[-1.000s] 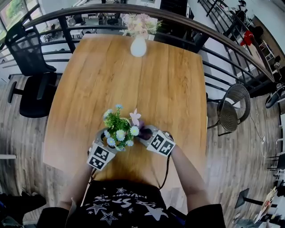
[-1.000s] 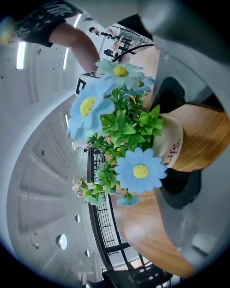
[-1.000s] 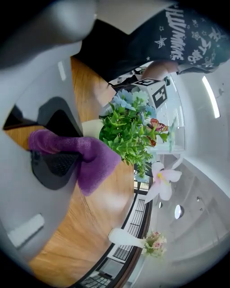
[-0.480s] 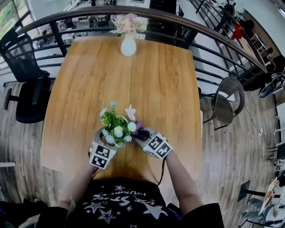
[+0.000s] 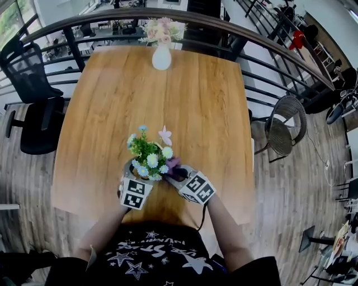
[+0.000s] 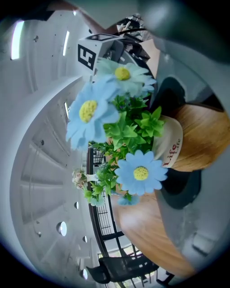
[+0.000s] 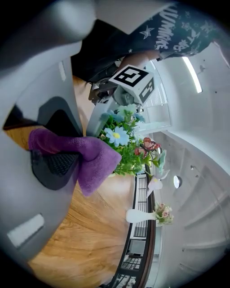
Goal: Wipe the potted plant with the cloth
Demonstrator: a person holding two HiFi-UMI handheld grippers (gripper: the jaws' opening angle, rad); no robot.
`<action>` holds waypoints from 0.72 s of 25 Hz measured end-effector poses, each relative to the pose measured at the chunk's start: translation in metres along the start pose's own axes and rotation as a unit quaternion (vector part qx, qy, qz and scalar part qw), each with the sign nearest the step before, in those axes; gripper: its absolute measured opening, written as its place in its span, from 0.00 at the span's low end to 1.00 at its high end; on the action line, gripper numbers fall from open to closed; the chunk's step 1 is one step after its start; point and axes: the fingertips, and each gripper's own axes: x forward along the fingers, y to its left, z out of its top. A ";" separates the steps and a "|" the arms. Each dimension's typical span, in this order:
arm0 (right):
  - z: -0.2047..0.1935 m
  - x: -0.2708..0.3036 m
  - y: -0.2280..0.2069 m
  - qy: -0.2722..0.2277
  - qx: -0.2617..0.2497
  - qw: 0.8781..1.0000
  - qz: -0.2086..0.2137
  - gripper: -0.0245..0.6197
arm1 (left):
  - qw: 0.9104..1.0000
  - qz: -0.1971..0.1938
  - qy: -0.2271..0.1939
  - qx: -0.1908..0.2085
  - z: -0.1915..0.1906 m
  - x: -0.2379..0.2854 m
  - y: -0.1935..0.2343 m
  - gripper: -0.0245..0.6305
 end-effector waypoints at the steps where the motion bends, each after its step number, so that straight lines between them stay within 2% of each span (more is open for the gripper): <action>1: 0.000 0.000 0.001 0.000 0.000 1.000 0.000 0.17 | 1.000 0.005 -0.004 -0.006 -0.001 0.002 -0.001 0.64; 6: -0.001 -0.002 -0.001 -0.004 0.004 1.000 -0.010 0.17 | 1.000 0.010 -0.003 -0.016 -0.003 0.004 -0.003 0.64; 11: -0.001 -0.003 -0.003 -0.002 0.004 1.000 -0.017 0.17 | 0.999 -0.032 0.000 0.005 0.003 -0.001 -0.003 0.64; 14: -0.002 -0.004 -0.004 0.000 0.004 1.000 -0.019 0.17 | 0.994 -0.077 0.004 0.071 -0.003 -0.008 -0.006 0.64; 18: -0.003 -0.007 -0.005 0.002 0.006 1.000 -0.020 0.17 | 0.978 -0.133 0.025 0.158 -0.027 -0.019 0.001 0.64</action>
